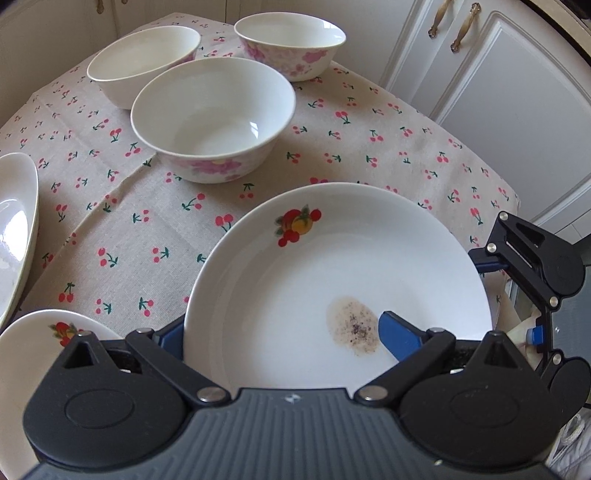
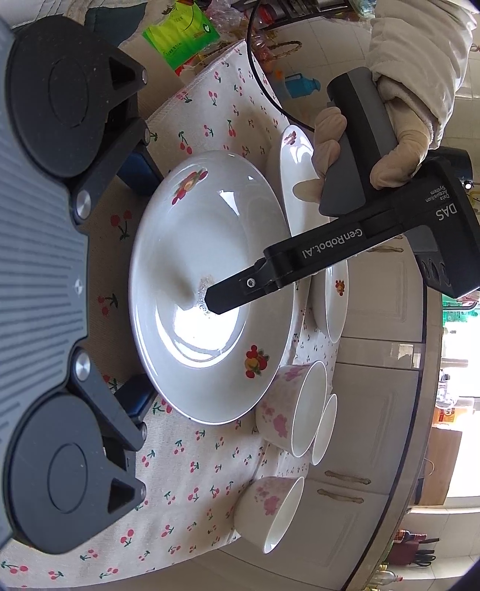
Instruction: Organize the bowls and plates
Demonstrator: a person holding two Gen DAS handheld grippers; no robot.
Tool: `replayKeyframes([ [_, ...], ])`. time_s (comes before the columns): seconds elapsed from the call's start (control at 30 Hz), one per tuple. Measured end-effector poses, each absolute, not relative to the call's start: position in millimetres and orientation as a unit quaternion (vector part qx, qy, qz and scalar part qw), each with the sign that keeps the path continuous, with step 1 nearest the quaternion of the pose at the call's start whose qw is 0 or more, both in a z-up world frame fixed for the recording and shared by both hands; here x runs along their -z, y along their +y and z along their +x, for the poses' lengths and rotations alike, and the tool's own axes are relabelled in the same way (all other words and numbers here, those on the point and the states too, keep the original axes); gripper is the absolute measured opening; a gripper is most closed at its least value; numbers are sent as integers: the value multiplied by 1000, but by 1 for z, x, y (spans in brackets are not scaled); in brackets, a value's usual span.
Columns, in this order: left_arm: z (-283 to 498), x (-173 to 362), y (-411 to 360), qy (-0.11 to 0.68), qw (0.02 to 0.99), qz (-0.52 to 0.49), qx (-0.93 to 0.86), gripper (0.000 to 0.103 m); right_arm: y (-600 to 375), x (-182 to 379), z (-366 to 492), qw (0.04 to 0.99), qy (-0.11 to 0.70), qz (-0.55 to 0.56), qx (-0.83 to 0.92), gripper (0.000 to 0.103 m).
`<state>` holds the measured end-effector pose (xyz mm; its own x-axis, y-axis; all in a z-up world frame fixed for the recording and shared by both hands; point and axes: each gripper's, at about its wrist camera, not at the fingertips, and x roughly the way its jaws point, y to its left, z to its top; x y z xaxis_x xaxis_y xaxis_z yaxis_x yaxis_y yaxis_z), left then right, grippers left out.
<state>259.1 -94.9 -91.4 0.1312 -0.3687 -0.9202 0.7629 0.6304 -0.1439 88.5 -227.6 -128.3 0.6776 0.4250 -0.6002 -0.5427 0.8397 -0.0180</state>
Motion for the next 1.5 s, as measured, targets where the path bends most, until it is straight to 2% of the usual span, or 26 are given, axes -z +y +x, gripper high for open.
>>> replayKeyframes([
  [0.47,258,86,-91,540,723,166,397,98,-226,125,95,898,332,-110,-268,103],
  [1.0,253,67,-82,524,737,151,400,98,-226,111,98,895,334,-115,-274,103],
  [1.5,256,42,-38,496,771,121,381,98,-203,88,117,886,326,-140,-300,103],
])
